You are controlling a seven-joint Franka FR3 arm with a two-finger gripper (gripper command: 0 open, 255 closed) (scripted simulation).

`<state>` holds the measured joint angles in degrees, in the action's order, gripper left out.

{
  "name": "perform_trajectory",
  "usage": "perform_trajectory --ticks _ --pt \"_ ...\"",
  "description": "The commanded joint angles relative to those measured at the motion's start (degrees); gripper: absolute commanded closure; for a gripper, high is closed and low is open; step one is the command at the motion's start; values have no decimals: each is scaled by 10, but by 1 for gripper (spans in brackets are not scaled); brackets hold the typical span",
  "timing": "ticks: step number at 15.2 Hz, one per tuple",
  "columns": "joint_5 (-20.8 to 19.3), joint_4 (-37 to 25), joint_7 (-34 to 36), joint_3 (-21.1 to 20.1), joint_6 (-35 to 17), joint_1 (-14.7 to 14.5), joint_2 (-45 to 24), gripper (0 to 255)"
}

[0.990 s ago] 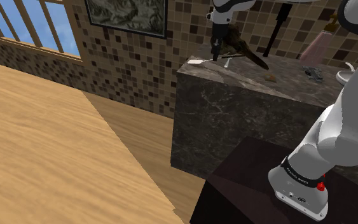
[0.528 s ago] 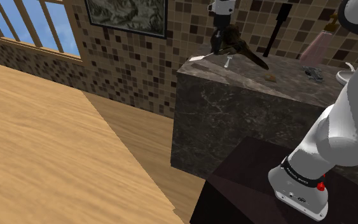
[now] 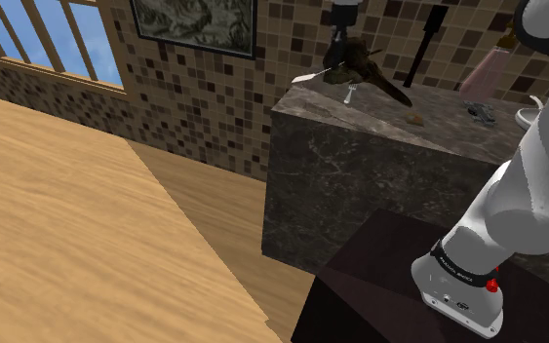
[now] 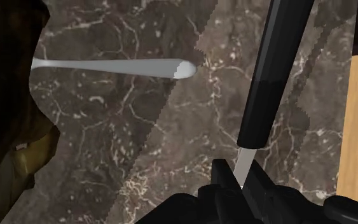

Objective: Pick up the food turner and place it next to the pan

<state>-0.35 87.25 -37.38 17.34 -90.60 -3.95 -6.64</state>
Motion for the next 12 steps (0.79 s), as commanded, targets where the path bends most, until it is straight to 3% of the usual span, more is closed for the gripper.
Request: perform_trajectory --ticks 1,12 --pt "-7 23 -2 2 -1 0 23 255" --pt "-82 261 -33 21 -24 29 251 255"
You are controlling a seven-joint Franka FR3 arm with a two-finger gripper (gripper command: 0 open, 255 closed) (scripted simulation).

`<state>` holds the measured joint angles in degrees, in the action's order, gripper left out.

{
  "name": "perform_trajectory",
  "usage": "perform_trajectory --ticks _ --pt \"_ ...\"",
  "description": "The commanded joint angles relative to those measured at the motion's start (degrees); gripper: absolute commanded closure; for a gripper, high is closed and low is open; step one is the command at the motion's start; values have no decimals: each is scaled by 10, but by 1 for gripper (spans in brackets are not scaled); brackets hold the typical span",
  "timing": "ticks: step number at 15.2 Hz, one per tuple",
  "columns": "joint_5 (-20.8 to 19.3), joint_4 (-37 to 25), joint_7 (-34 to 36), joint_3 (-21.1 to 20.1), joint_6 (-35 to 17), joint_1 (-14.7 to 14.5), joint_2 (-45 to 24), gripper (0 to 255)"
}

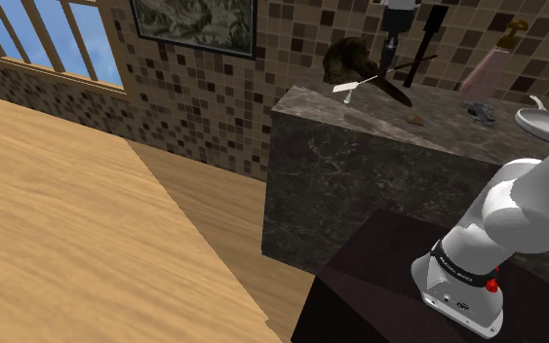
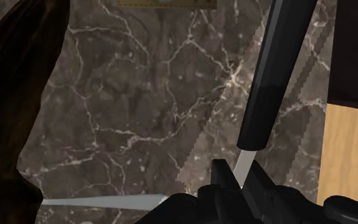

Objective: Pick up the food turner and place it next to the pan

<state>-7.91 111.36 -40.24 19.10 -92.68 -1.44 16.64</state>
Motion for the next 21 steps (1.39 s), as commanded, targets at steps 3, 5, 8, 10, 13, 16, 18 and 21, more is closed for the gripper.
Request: perform_trajectory --ticks 3,5,8,10,13,16,18,21 --pt "-27 66 -18 9 3 19 74 255" --pt "-41 94 -28 14 9 29 111 255" --pt "-63 130 -46 23 22 47 164 255" --pt "-77 151 -59 29 33 60 198 255" --pt "-100 177 -83 41 51 80 246 255" --pt "-124 196 -109 54 70 101 292 255" --pt "-140 206 -129 64 84 116 320 255" --pt "-166 217 -161 80 106 138 359 255"
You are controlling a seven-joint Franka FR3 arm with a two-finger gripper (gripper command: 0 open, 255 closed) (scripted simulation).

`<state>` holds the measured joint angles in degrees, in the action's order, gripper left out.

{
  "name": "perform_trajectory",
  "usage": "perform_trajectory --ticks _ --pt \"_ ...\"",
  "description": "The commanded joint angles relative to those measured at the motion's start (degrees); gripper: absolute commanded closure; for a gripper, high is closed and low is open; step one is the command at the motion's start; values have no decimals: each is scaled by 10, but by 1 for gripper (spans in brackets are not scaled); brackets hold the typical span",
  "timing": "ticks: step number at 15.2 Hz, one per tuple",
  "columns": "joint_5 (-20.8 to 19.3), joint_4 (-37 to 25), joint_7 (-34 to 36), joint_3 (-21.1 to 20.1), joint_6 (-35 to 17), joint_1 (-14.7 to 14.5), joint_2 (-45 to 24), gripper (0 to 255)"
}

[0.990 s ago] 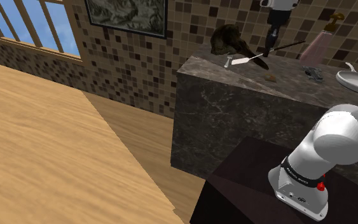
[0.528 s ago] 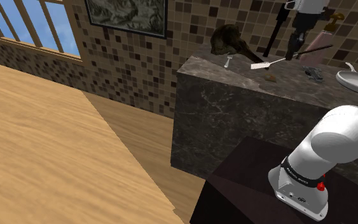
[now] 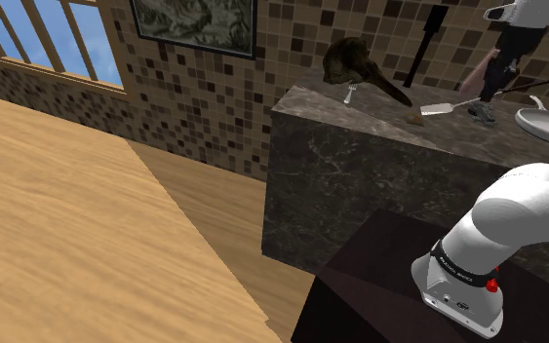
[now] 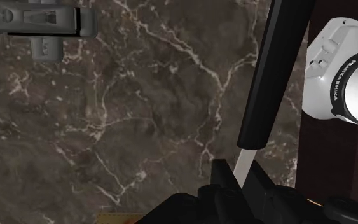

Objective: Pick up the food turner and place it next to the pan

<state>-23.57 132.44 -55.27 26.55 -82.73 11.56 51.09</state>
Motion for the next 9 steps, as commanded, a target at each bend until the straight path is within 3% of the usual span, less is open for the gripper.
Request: perform_trajectory --ticks 1,9 --pt "-19 8 -22 12 13 15 26 255" --pt "-96 1 -124 68 66 67 102 255"
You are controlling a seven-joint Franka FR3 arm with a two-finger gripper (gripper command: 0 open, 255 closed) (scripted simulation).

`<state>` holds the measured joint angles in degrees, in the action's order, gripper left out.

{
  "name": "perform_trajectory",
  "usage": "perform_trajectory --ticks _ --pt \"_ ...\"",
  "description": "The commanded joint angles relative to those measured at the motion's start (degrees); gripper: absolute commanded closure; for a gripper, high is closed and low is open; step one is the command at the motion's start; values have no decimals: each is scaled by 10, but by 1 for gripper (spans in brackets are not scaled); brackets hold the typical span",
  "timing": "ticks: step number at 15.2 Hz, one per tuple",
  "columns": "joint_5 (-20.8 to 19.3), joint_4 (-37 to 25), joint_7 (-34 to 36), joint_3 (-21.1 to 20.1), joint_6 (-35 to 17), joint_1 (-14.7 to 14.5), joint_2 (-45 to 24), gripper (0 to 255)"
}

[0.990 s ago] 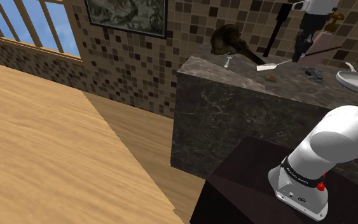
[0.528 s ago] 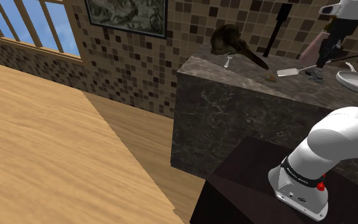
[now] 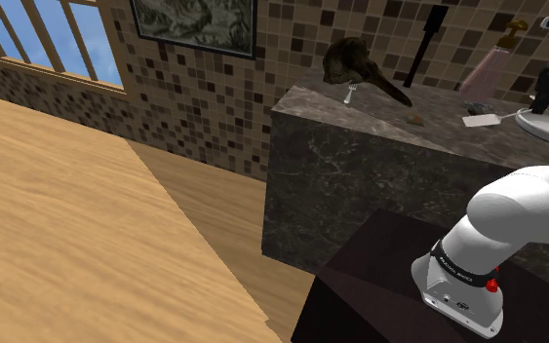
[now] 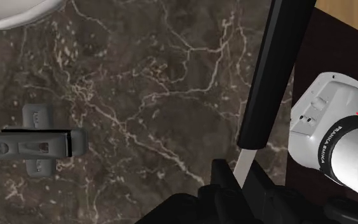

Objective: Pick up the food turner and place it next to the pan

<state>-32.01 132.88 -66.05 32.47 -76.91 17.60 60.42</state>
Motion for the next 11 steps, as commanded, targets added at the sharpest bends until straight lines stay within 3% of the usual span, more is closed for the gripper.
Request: perform_trajectory --ticks 1,11 --pt "-22 -7 -29 16 13 12 16 255" --pt "-127 -75 -172 102 57 47 57 255"
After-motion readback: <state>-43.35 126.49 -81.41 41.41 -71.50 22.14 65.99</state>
